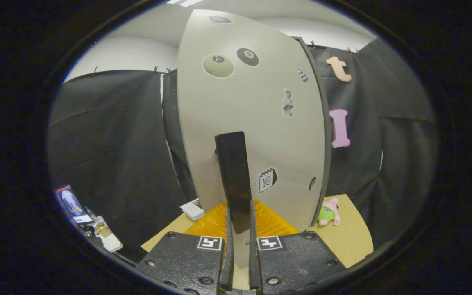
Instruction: Open the shoe cabinet door, grab the shoes and put them into the shoe cabinet, then close the shoe cabinet door.
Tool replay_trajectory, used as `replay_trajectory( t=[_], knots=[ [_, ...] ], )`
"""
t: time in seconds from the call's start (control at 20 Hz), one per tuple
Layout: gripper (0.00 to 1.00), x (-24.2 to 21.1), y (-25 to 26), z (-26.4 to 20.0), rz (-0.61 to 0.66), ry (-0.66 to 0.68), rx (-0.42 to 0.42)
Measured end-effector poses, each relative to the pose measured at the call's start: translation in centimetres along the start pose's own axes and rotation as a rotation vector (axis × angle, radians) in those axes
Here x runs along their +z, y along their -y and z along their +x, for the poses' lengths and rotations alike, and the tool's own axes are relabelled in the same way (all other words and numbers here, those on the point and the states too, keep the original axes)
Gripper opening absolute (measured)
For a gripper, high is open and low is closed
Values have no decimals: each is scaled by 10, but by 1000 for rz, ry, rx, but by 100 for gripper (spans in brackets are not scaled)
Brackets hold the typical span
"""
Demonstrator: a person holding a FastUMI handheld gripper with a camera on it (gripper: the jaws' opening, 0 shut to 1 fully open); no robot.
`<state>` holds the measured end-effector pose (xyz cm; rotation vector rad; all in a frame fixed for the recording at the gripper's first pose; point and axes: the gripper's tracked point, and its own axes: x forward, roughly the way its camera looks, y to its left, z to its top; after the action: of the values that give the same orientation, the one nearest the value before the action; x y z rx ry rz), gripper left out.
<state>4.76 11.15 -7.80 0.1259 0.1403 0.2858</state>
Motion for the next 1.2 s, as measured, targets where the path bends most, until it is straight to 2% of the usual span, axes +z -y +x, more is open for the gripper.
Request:
replay_trajectory(
  t=[0.1, 0.4, 0.6, 0.85, 1.0, 1.2],
  knots=[
    [15, -5, 16, -29, 1, 2, -13],
    [8, -7, 54, -64, 3, 8, -76],
    [5, -8, 89, -91, 1, 14, -158],
    [4, -7, 127, -107, 14, 20, -224],
    [4, -6, 156, -118, -20, 30, -310],
    [4, -3, 185, -124, 22, 41, -349]
  ],
)
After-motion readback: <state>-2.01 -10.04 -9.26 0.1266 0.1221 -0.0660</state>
